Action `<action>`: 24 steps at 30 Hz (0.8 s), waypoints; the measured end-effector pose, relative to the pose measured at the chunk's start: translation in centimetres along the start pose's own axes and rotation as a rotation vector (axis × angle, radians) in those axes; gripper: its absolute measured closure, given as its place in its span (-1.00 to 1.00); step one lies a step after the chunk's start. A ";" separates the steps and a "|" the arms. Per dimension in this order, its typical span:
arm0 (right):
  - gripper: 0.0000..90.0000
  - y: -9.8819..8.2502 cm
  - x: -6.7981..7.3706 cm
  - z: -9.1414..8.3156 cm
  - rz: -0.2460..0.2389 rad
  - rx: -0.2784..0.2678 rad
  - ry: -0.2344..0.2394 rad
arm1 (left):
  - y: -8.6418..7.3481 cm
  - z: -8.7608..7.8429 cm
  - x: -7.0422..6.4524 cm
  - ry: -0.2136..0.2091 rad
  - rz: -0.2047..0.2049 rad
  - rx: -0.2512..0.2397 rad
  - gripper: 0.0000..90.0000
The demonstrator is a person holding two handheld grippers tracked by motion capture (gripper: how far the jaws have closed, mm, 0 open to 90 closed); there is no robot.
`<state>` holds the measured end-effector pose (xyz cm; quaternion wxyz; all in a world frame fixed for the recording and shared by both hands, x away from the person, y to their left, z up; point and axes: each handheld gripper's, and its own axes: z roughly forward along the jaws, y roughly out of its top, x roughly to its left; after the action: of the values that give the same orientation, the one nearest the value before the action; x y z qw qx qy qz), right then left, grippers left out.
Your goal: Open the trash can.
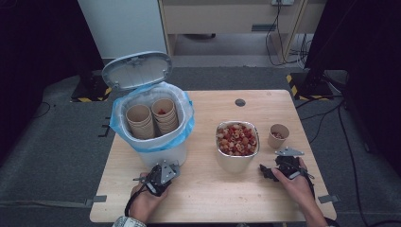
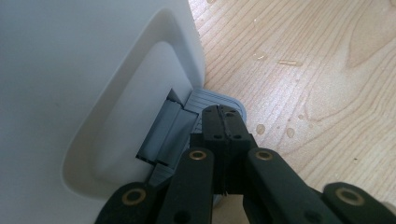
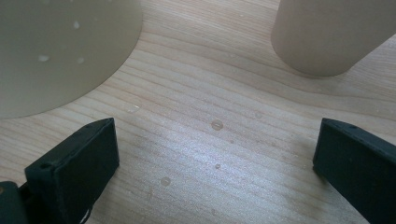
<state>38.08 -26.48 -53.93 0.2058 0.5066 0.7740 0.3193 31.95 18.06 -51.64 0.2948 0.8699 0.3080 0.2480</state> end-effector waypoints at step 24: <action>-0.88 1.1 -1.1 -1.3 -0.004 -0.101 -0.089 | 0.0 0.0 0.1 -0.004 -0.005 -0.002 1.00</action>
<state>38.39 -27.56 -52.22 0.2660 0.5077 0.7480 0.3345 31.99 18.10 -51.65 0.2973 0.8692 0.3094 0.2457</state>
